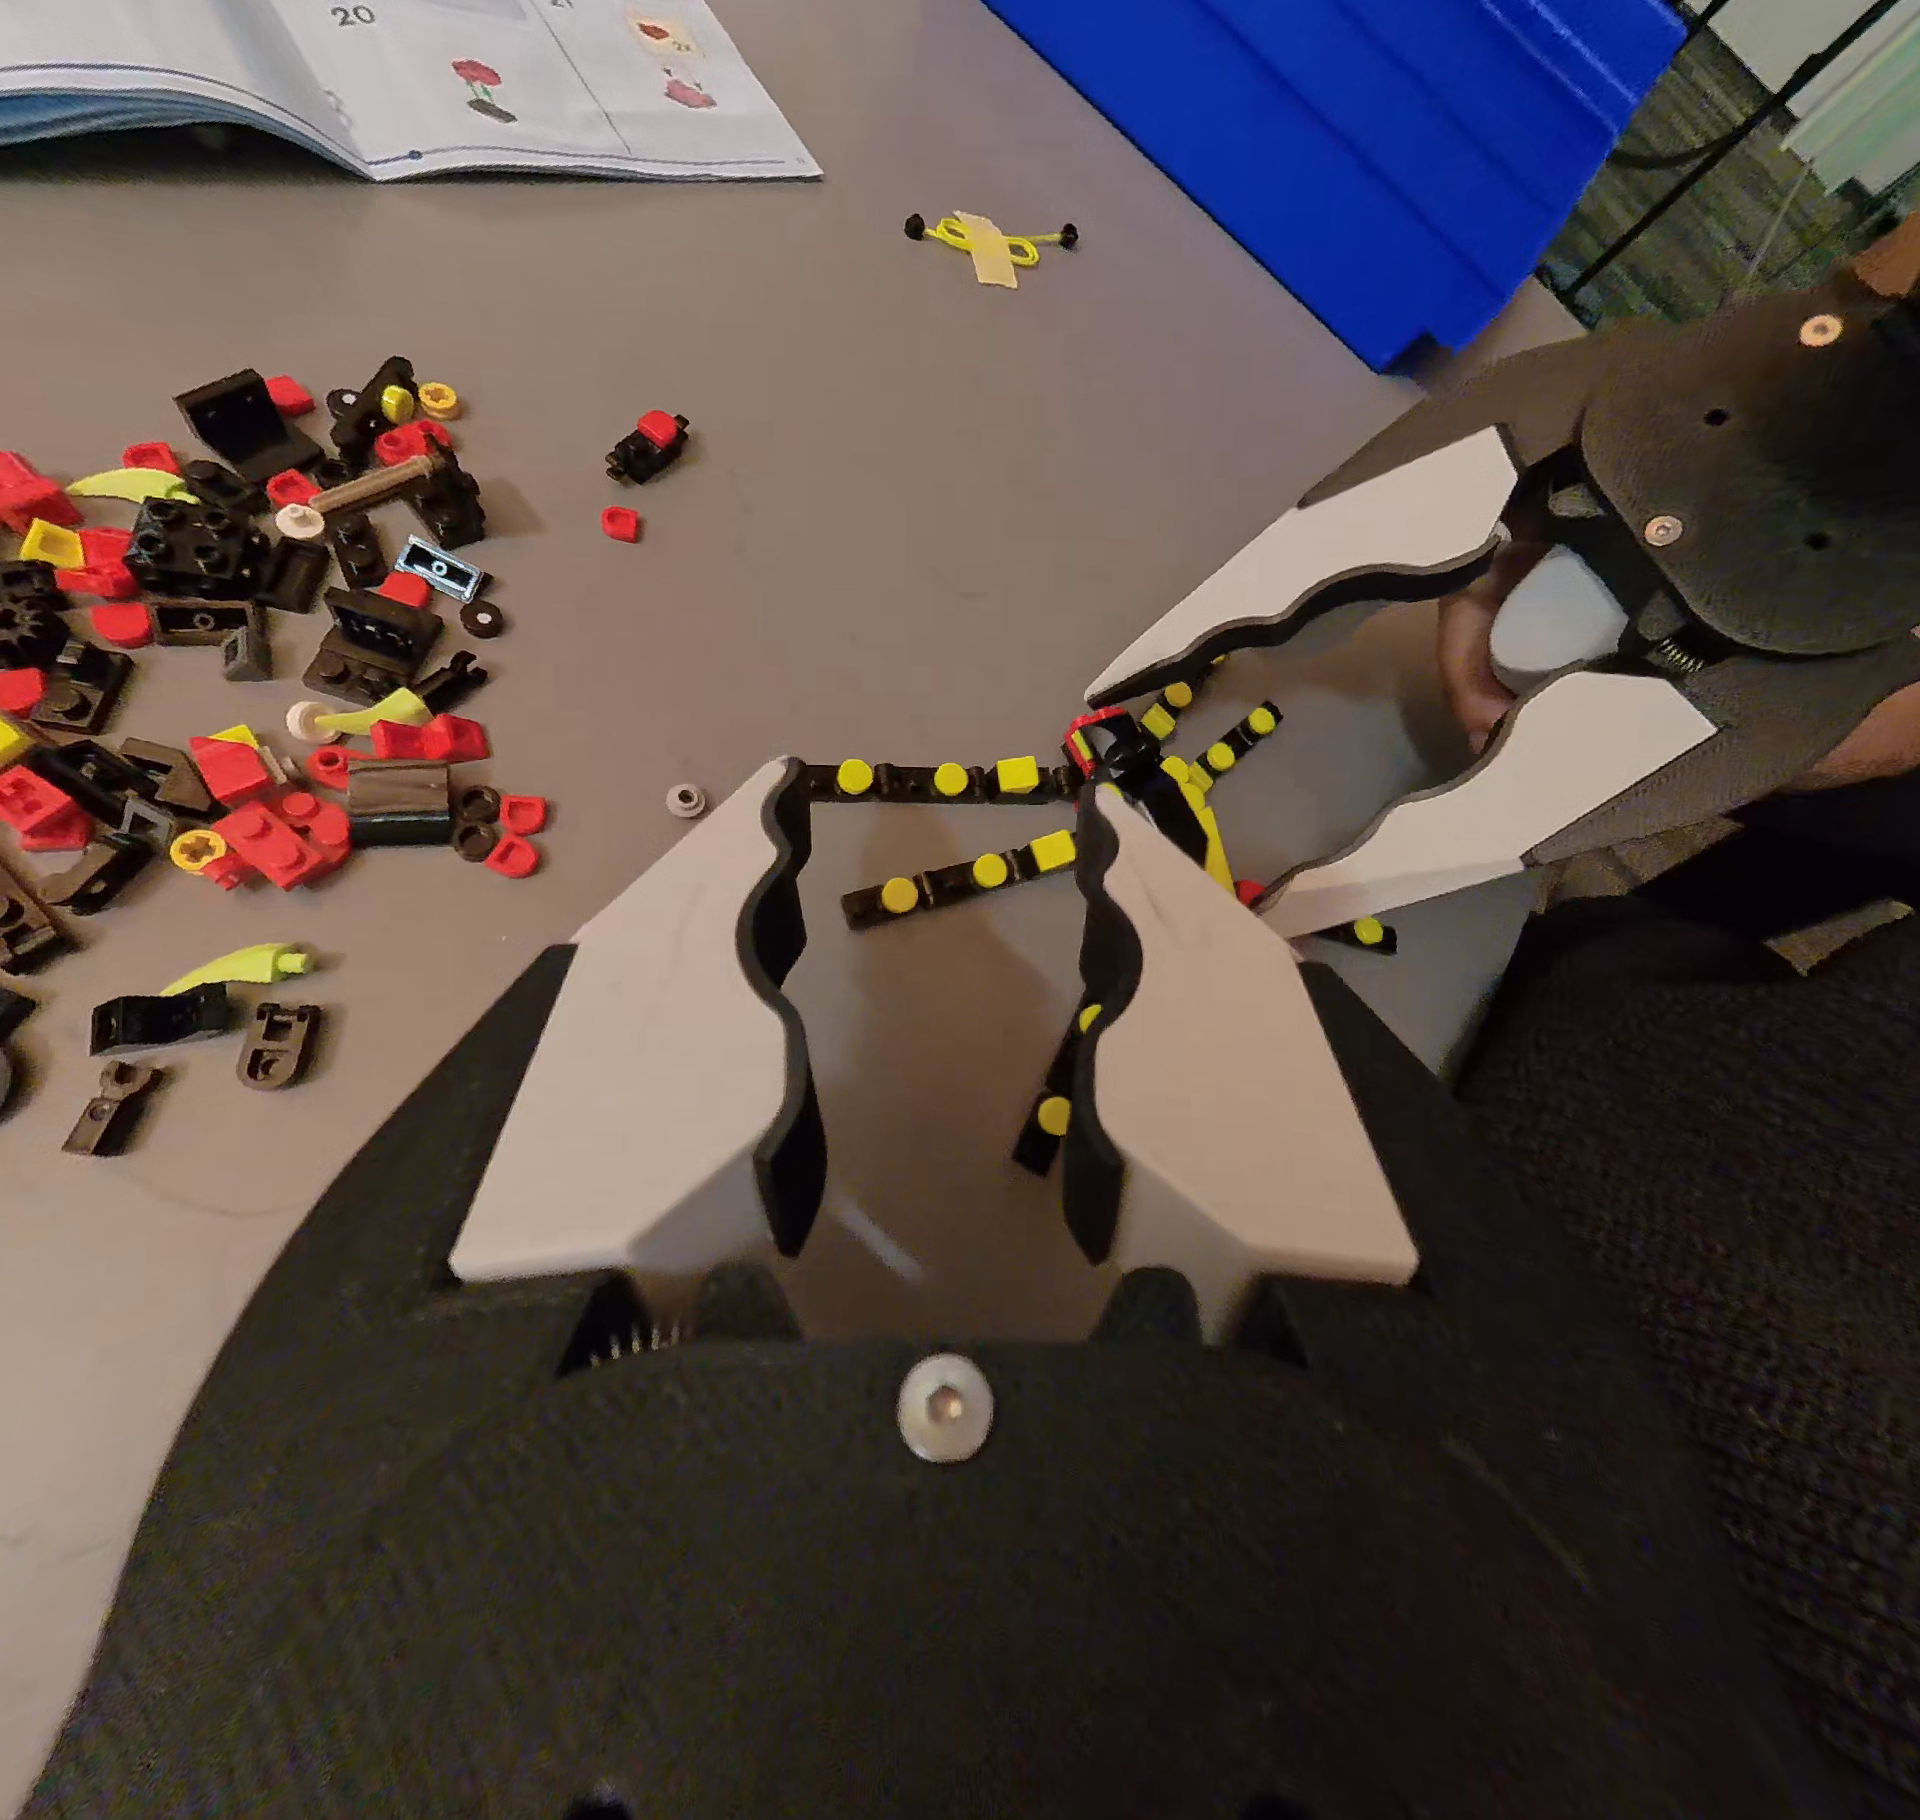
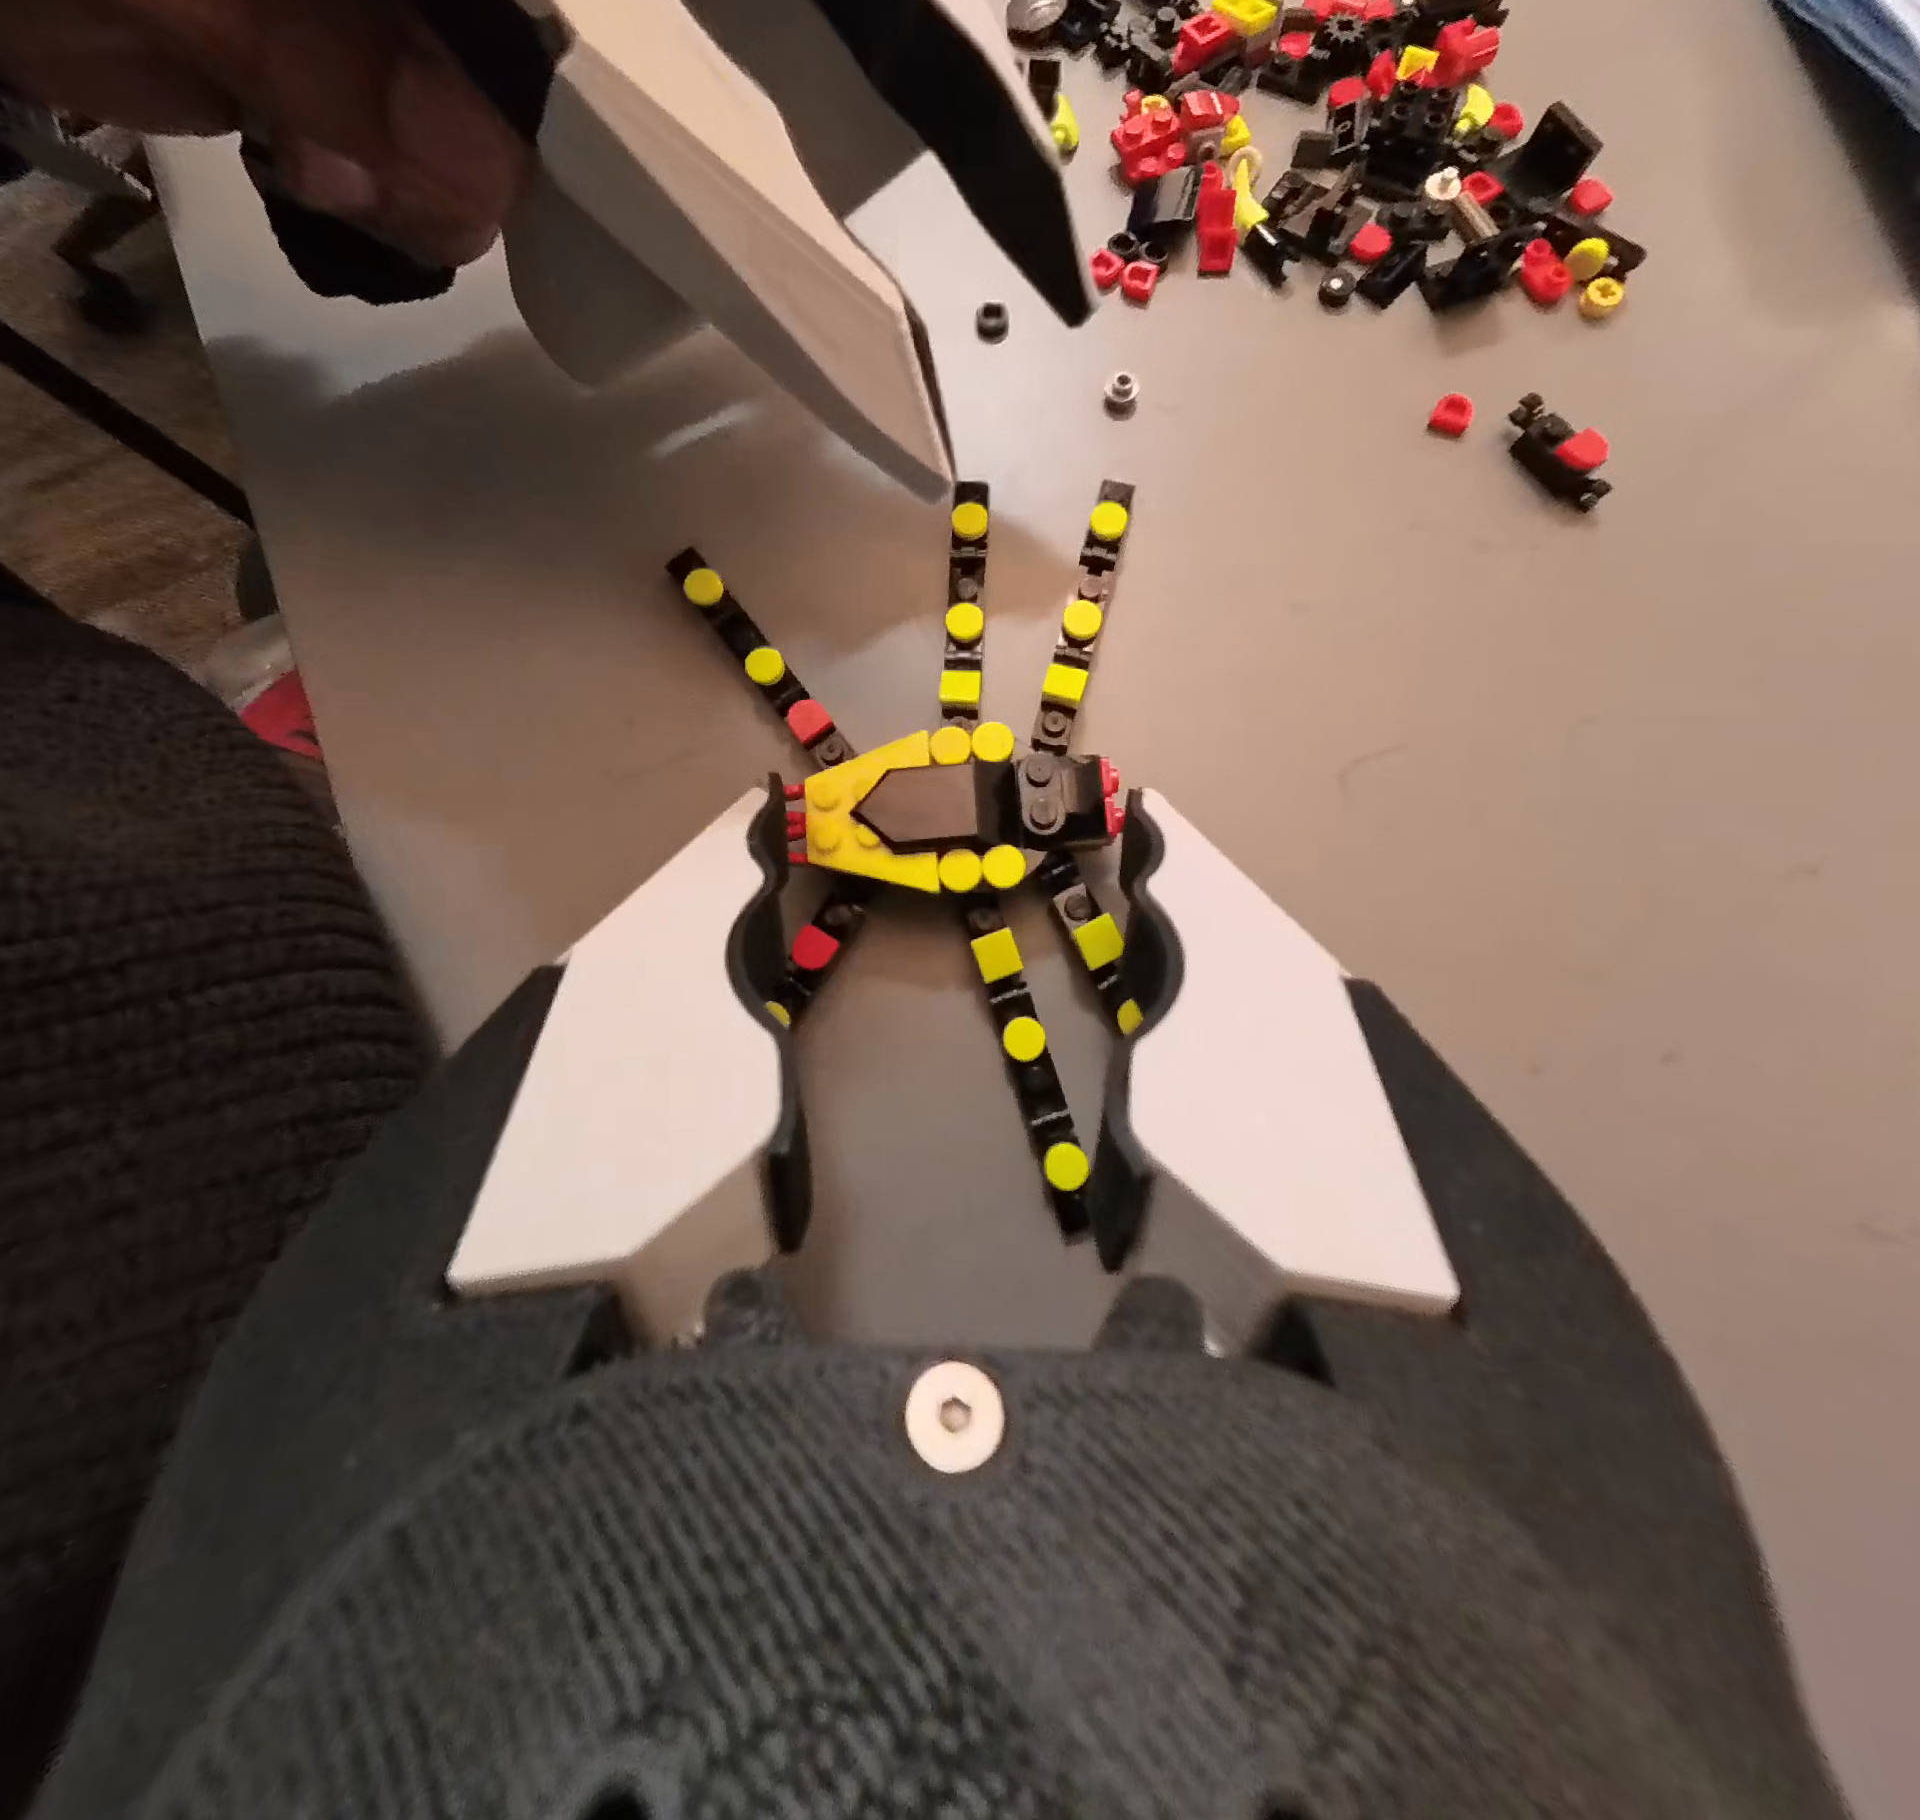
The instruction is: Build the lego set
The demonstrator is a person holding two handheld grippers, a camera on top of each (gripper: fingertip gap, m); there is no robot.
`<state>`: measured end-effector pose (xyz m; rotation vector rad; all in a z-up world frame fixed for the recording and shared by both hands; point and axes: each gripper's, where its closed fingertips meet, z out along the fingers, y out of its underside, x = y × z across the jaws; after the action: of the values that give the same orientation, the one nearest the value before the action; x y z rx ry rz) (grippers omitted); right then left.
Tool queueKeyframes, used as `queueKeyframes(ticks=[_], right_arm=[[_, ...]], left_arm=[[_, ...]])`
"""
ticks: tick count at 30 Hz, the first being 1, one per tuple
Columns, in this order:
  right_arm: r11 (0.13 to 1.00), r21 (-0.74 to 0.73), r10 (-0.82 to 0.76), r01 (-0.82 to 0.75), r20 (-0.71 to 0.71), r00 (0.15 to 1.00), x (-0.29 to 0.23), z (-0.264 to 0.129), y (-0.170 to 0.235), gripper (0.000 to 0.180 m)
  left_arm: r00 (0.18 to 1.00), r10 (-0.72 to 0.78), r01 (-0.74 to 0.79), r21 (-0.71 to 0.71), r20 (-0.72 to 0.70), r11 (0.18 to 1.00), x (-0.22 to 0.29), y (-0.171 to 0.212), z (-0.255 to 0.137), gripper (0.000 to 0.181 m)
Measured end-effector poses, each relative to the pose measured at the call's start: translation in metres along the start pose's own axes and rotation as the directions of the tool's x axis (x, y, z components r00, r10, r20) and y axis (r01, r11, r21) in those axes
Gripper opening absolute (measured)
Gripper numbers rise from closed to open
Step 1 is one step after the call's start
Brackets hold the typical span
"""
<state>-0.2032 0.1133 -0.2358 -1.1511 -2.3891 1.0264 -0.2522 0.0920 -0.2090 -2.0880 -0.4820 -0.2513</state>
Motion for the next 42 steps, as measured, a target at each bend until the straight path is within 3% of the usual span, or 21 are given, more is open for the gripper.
queueKeyframes(ticks=[6,11,15,21,27,42], right_arm=[[0.997,-0.022,-0.07,0.07,-0.011,0.997,0.023,-0.012,0.006,0.058],[0.997,0.081,-0.003,0.003,0.001,1.0,0.026,-0.026,-0.009,0.059],[0.999,0.043,-0.001,0.003,-0.026,1.0,0.026,-0.026,-0.003,0.036],[0.998,-0.021,-0.055,0.054,-0.046,0.997,0.02,-0.017,0.005,0.02],[0.999,-0.007,-0.047,0.047,-0.037,0.998,0.021,-0.017,0.005,0.019],[0.997,0.062,-0.053,0.056,-0.051,0.997,0.021,-0.021,-0.003,0.011]], left_arm=[[1.0,-0.007,0.007,-0.014,-0.002,1.0,0.0,0.004,0.003,0.049],[1.0,-0.013,0.013,-0.022,-0.008,1.0,0.0,0.005,0.005,0.049],[1.0,-0.002,0.002,-0.033,-0.017,0.999,0.003,0.008,0.008,0.049],[0.997,0.045,-0.048,-0.048,-0.067,0.998,0.02,0.011,0.016,0.047],[0.986,0.077,-0.087,-0.064,-0.151,0.994,0.05,0.014,0.03,0.041],[0.97,0.149,-0.168,-0.085,-0.195,0.982,0.071,0.022,0.037,0.038]])
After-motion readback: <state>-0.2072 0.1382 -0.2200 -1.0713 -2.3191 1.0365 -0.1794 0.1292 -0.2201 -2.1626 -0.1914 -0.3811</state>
